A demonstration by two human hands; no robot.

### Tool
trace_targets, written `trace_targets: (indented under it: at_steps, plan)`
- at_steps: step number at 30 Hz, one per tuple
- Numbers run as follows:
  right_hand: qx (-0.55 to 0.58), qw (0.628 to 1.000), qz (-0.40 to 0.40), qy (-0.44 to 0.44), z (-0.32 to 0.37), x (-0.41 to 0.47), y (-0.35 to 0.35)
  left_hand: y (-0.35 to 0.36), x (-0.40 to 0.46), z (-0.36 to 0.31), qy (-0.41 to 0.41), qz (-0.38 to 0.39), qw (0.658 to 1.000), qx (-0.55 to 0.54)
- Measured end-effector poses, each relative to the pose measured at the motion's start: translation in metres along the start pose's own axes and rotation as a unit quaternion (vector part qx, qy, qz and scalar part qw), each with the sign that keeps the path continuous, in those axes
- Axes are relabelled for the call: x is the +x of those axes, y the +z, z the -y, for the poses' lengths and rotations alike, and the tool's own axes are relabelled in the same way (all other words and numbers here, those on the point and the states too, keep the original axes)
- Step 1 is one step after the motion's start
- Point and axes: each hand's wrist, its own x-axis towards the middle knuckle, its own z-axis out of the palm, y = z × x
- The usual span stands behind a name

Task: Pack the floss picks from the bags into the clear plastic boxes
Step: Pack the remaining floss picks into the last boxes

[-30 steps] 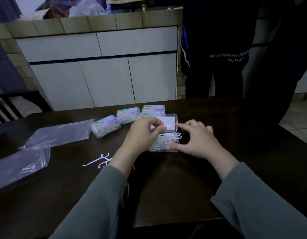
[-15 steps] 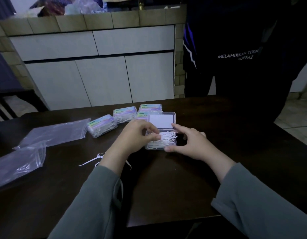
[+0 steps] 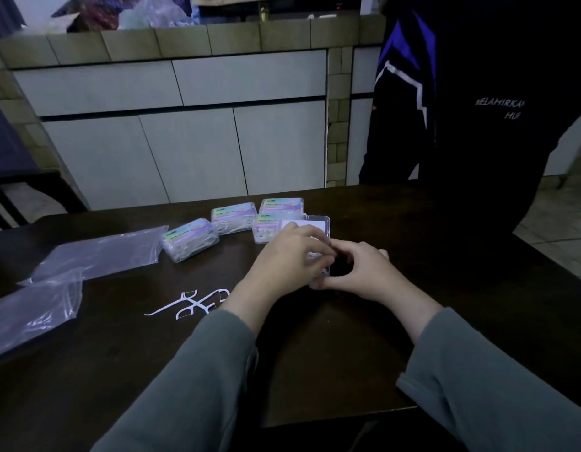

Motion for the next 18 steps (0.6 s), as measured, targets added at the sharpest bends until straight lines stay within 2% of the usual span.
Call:
trace_targets:
  at_steps: [7,12,14,18]
  plan:
    - [-0.007,1.000,-0.002,0.009,0.000,0.000,0.000,0.000,-0.006,0.007,0.001,-0.047,0.999,-0.022]
    - [-0.010,0.999,0.007,0.035,0.000,0.000,0.000,-0.015,-0.012,0.019,-0.047,-0.058,0.991,-0.111]
    - [-0.019,0.999,0.004,0.041,-0.002,0.001,0.002,-0.026,-0.019,0.031,-0.082,-0.056,0.983,-0.154]
    - [-0.021,0.998,0.003,0.056,-0.003,0.005,0.004,-0.029,-0.028,0.044,-0.094,-0.025,0.984,-0.149]
